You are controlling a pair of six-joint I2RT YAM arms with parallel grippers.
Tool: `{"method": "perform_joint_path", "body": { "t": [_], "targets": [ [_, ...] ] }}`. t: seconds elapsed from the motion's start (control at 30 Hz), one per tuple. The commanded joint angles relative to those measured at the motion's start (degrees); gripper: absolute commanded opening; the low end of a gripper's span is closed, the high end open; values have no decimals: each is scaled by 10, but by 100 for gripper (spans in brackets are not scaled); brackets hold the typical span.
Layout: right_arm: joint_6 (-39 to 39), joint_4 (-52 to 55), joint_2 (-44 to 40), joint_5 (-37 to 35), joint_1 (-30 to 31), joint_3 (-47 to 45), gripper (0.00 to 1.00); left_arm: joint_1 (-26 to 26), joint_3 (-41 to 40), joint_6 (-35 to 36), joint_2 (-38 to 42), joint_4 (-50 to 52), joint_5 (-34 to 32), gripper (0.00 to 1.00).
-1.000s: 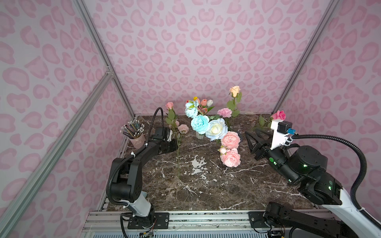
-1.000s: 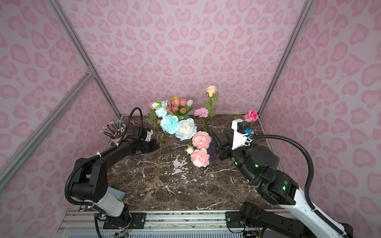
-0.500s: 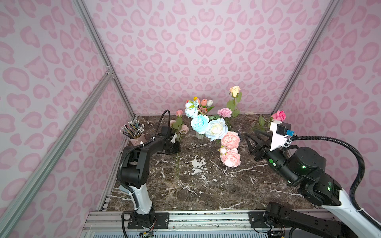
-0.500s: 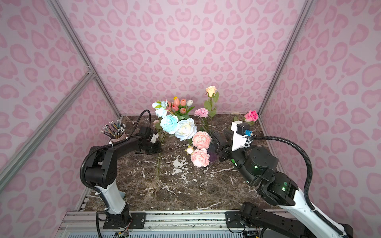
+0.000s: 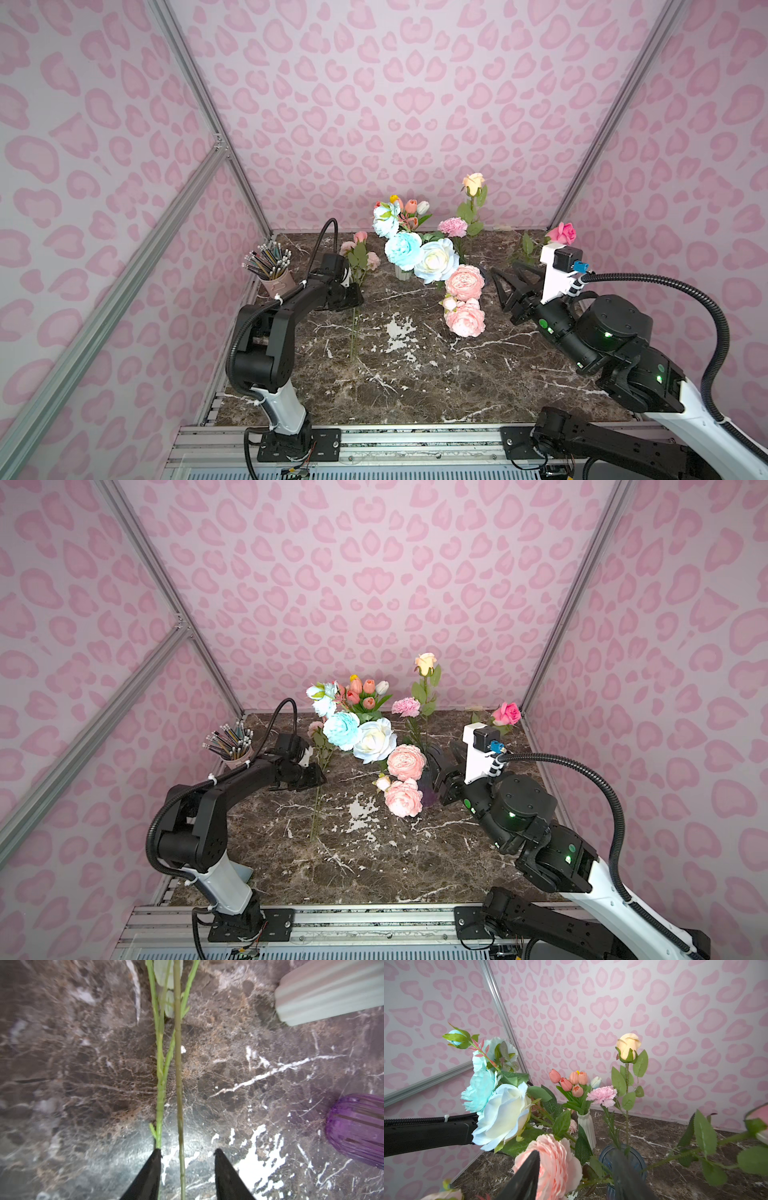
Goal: Pick out pink flowers from the vase
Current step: Place the flower at the center of the board.
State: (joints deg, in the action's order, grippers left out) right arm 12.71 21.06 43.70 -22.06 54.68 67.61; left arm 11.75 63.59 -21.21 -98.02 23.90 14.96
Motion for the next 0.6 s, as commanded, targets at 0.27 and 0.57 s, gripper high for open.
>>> {"method": "perform_joint_path", "body": {
  "t": [0.27,0.57],
  "targets": [
    [61,109,43,-26,-87,77,48,85,-55,-25,205,-33,-15,50],
    [112,112,52,250,-287,-26,39,170,-145,19,392,-35,-11,50]
  ]
}}
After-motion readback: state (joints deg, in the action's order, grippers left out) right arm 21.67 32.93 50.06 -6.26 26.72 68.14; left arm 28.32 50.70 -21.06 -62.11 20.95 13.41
